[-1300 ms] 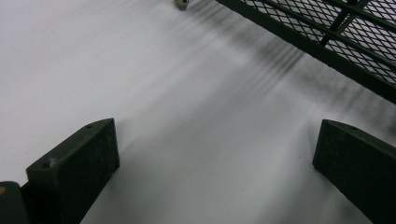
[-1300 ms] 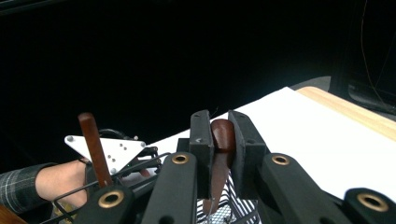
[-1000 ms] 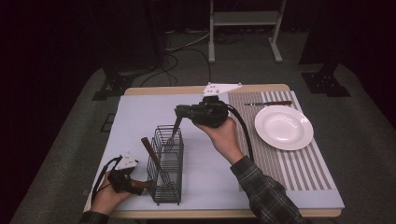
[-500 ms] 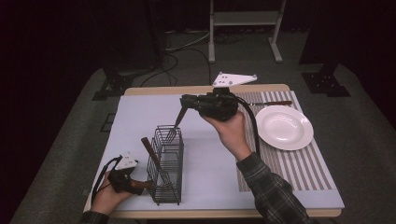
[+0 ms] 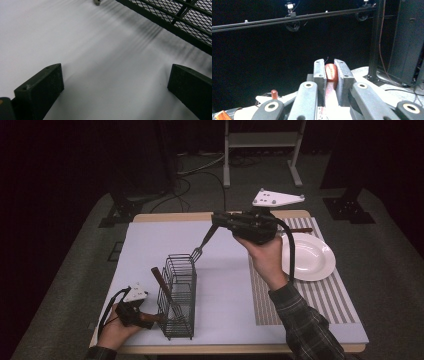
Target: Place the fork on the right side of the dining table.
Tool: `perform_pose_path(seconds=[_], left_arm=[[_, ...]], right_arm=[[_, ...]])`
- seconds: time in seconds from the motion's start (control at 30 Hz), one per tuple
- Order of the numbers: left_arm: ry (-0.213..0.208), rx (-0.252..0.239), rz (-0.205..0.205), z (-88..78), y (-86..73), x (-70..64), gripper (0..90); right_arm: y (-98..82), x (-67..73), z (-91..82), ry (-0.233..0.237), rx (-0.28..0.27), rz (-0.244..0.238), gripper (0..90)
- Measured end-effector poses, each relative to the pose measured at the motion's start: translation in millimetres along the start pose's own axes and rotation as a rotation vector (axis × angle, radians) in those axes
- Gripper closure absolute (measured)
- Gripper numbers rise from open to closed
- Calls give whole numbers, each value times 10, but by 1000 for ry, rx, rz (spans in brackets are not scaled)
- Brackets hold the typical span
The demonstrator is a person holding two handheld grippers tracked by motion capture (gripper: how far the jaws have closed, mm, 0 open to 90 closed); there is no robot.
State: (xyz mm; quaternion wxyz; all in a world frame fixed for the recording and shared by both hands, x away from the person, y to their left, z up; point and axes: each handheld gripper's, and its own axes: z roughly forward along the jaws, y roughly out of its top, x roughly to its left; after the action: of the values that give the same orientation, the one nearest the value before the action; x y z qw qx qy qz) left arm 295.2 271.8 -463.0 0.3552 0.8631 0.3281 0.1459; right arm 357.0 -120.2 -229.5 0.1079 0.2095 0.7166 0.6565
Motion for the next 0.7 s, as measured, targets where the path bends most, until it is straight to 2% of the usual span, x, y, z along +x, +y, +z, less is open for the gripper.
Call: perform_pose_path(seconds=[0.17,0.37,0.5,0.7], left_arm=[[0,0,0,0,0,0,0],[0,0,0,0,0,0,0],[0,0,0,0,0,0,0],[0,0,1,-1,0,1,0]], right_arm=[[-10,-43,-122,-28,-9,3,804],[-113,-105,-293,-80,4,8,804],[-220,-147,-367,-102,16,16,803],[-462,-236,-499,-144,28,56,803]])
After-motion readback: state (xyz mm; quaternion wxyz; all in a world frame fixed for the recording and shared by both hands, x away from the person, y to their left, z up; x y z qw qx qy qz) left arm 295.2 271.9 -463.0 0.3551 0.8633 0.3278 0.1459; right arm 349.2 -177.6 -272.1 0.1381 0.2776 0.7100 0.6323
